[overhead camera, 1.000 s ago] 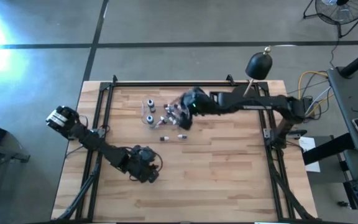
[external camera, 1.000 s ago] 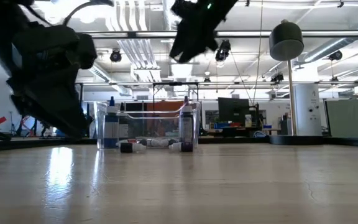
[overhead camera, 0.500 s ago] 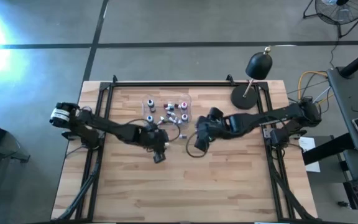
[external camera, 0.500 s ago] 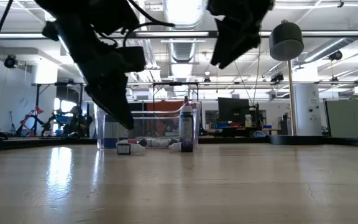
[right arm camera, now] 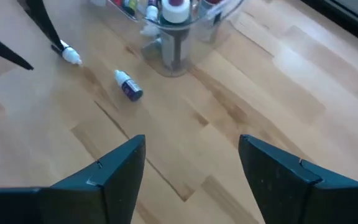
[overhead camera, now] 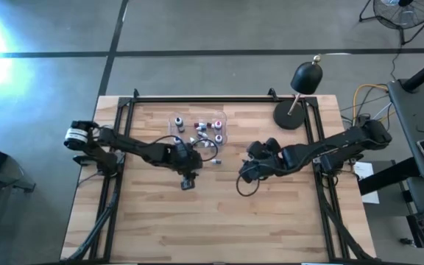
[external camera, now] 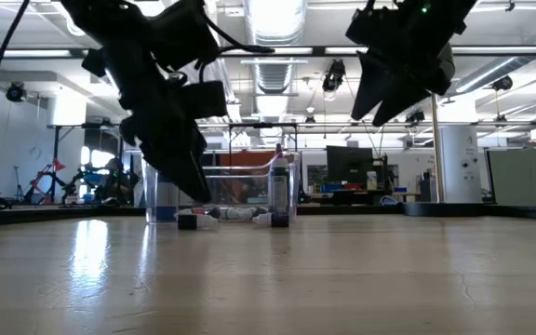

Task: Pick & Place food coloring
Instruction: Put the small green food coloring bottle into the transparent bin

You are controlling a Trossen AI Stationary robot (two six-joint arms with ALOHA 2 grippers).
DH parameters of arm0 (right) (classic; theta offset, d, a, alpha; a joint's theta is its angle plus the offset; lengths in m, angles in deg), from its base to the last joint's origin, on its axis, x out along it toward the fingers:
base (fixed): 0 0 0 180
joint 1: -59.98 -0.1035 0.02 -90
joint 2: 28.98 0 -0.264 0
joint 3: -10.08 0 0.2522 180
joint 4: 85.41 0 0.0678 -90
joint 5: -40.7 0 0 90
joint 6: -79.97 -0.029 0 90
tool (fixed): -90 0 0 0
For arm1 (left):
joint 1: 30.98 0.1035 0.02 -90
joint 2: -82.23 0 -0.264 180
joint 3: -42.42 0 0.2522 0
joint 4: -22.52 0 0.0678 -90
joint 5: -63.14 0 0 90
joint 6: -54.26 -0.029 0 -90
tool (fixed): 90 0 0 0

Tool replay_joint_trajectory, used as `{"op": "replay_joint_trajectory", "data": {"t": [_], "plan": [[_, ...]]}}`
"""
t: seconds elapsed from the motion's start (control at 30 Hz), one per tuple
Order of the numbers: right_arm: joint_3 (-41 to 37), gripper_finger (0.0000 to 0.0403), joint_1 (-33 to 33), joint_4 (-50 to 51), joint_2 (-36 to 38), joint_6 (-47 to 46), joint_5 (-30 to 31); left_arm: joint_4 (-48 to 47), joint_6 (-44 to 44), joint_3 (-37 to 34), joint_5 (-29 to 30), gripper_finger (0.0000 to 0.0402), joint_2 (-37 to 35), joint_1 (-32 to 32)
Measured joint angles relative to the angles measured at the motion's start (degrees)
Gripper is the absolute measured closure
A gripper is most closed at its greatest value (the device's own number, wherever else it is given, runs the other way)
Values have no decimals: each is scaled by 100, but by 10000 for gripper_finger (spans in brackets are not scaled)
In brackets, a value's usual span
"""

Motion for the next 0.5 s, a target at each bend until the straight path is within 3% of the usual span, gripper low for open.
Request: {"op": "replay_joint_trajectory", "data": {"t": [0.5], "plan": [[-133, 131, 3, -1, -11, -473, 429, 1, -234, 93, 392, 239, 551, 286]]}}
